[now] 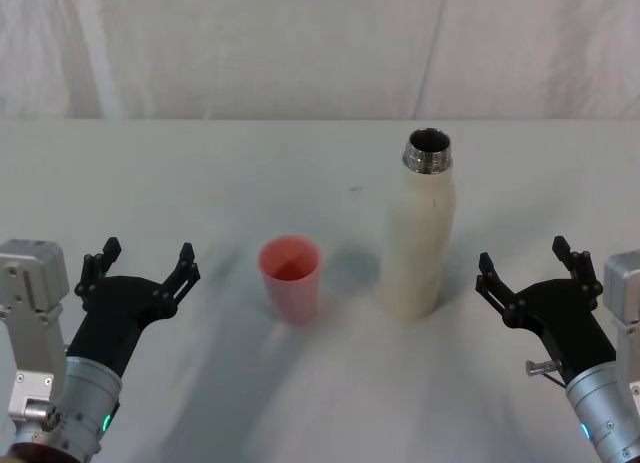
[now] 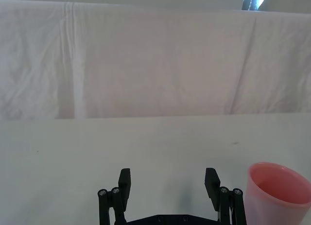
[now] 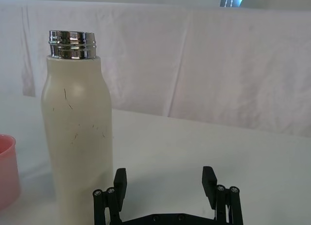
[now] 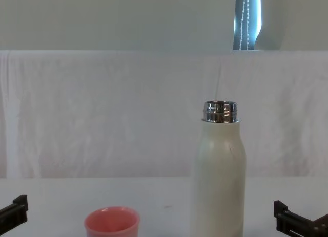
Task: Grasp the thermos with one hand and pour water into the cup lid.
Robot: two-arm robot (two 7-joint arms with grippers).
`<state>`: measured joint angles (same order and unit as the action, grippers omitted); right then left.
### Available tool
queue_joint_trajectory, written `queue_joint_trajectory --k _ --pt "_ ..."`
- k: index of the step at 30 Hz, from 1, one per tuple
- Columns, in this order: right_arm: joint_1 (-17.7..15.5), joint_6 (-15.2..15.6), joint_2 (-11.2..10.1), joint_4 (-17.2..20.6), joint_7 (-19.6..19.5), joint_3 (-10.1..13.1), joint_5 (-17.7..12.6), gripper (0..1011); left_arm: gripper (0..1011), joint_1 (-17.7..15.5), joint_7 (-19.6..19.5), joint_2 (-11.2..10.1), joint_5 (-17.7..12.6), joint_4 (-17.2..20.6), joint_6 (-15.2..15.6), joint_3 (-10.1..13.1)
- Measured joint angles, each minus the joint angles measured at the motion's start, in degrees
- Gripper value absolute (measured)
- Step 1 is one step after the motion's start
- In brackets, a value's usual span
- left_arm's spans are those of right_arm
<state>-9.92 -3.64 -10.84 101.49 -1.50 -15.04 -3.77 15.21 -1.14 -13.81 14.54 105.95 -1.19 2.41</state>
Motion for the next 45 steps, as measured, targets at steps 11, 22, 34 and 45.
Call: queue_joint_trajectory --k 11,22,34,45 --pt "0.0 0.0 0.0 0.0 0.0 0.1 0.0 1000 1001 0.0 0.0 0.0 0.0 0.0 0.0 0.0" --pt "-0.9 -0.7 1.8 0.4 2.9 0.8 -0.6 1000 1001 0.0 0.0 0.0 0.0 0.0 0.0 0.0" --pt "-0.6 -0.6 3.5 -0.5 7.2 -0.5 -0.4 1000 1001 0.0 0.0 0.0 0.0 0.0 0.0 0.0" --pt "0.9 -0.1 4.8 -2.7 9.7 -1.4 0.3 1000 1001 0.0 0.0 0.0 0.0 0.0 0.0 0.0"
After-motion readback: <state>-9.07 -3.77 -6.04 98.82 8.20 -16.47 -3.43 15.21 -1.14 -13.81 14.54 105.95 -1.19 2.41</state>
